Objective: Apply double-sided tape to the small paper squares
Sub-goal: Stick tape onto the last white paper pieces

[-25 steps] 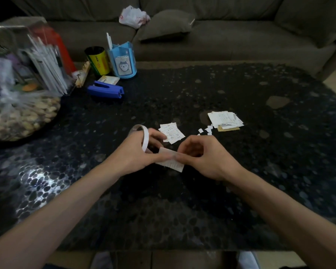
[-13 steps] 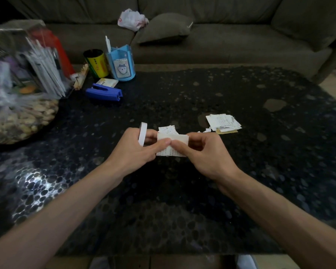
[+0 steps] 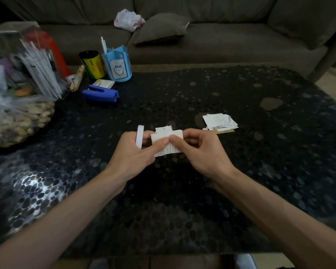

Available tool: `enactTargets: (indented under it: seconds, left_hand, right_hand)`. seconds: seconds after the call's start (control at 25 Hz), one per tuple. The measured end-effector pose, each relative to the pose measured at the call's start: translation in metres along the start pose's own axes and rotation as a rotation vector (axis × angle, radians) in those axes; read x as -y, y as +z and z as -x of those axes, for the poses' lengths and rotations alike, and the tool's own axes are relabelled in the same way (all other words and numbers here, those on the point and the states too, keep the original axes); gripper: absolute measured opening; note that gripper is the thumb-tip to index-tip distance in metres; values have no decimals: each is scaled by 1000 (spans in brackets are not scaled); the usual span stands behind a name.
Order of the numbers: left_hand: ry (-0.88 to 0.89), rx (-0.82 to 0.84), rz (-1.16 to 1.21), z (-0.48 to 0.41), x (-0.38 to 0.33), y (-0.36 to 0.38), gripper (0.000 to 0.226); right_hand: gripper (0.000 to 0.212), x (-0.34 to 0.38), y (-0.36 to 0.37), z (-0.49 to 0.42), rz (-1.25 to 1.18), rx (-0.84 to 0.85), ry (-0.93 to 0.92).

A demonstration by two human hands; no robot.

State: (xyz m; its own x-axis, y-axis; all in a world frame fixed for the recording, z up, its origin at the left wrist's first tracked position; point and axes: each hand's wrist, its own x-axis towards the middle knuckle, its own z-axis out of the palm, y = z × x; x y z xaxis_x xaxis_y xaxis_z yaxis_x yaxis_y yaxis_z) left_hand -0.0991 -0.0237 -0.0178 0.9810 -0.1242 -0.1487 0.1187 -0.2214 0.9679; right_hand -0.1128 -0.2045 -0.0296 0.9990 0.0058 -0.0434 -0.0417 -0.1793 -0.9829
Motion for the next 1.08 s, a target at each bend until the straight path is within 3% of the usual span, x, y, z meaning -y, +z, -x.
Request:
enactTargets:
  seconds: [0.16, 0.28, 1.08]
  left_hand:
    - [-2, 0, 37, 0, -3, 1, 9]
    - [6, -8, 56, 1, -2, -2, 10]
    - [-9, 122, 1, -1, 0, -4, 19]
  right_hand:
    - [13, -2, 5, -1, 44, -47, -80]
    - [14, -2, 6, 1, -45, -4, -21]
    - [24, -4, 7, 0, -11, -30, 0]
